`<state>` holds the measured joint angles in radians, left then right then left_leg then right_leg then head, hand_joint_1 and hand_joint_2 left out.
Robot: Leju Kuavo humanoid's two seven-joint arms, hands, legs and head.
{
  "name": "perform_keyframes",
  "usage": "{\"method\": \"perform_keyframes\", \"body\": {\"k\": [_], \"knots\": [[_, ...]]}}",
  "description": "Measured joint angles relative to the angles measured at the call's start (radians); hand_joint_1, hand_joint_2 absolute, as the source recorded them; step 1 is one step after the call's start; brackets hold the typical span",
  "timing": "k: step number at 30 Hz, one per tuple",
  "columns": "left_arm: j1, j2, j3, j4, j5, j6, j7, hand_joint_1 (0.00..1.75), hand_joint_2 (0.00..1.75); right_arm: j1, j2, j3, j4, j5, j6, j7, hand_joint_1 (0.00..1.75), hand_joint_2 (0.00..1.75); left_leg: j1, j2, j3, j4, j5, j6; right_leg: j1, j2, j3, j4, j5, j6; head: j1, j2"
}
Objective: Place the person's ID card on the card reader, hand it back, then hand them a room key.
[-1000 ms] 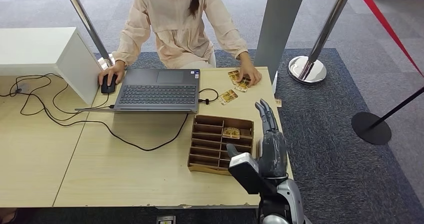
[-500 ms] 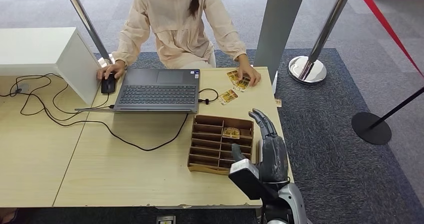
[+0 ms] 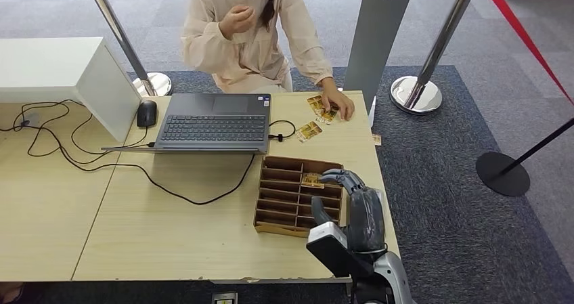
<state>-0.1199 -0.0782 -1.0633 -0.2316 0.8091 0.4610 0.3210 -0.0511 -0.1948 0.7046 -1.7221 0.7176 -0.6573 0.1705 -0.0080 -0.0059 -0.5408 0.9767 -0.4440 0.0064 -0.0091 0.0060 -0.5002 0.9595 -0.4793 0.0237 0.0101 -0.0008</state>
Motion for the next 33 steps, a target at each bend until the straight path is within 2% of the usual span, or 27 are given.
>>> {"method": "perform_keyframes", "body": {"k": [33], "knots": [[0.0,0.0,0.001,0.0,0.006,0.006,0.003,0.0,0.0,-0.001,0.014,0.074,0.074,0.043,-0.009,0.027,0.89,1.75,0.0,0.0,0.0,0.0,0.0,0.0,0.0,0.0,0.0,0.0,0.0,0.0,0.0,0.0]]}}
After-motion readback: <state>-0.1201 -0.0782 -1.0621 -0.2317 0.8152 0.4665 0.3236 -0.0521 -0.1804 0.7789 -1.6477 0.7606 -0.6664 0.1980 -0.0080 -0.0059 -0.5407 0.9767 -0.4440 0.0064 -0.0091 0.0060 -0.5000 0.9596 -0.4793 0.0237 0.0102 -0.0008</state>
